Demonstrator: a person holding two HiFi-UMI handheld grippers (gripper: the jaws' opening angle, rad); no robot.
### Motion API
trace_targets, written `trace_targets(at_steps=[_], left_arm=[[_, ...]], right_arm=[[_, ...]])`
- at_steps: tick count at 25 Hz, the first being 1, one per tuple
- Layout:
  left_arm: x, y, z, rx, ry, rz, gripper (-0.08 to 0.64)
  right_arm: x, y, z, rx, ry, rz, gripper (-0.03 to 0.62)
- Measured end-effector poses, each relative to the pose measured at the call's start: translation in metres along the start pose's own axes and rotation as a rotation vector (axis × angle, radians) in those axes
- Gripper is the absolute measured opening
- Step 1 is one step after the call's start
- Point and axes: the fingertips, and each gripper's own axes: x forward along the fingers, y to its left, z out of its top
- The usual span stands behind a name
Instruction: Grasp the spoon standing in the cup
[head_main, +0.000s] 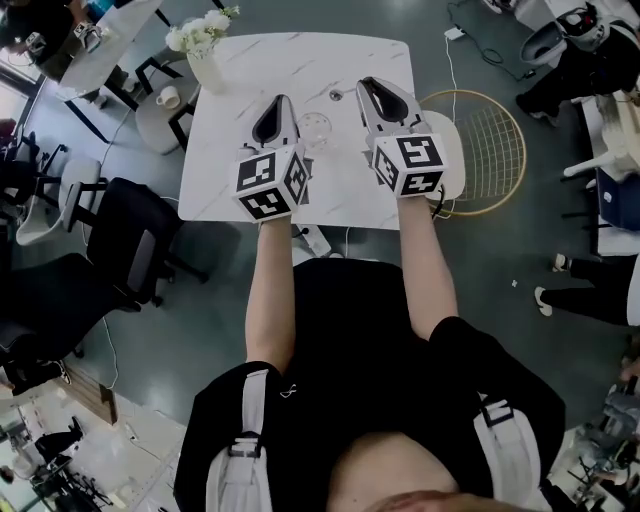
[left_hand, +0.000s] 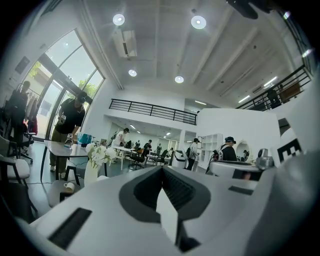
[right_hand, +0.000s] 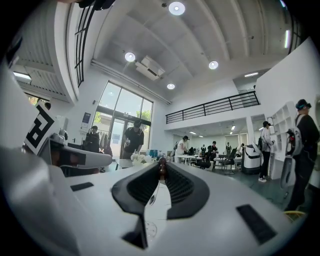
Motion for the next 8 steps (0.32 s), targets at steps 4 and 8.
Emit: trace_targets(at_steps=[4,8], left_arm=[[0.0017,-0.0029,0.0023,0.003,-0.002,-0.010,0.014],[0.0023,-0.0029,0.0043,0.000,-0.003,-0.013,0.014]], right_arm=[[-0.0011,-0.0032,0.0040,0.000,-0.007,-0.007,0.046],[-0.0005,-0.0037,0.0060,0.001,-0.010,-0.008,0.046]])
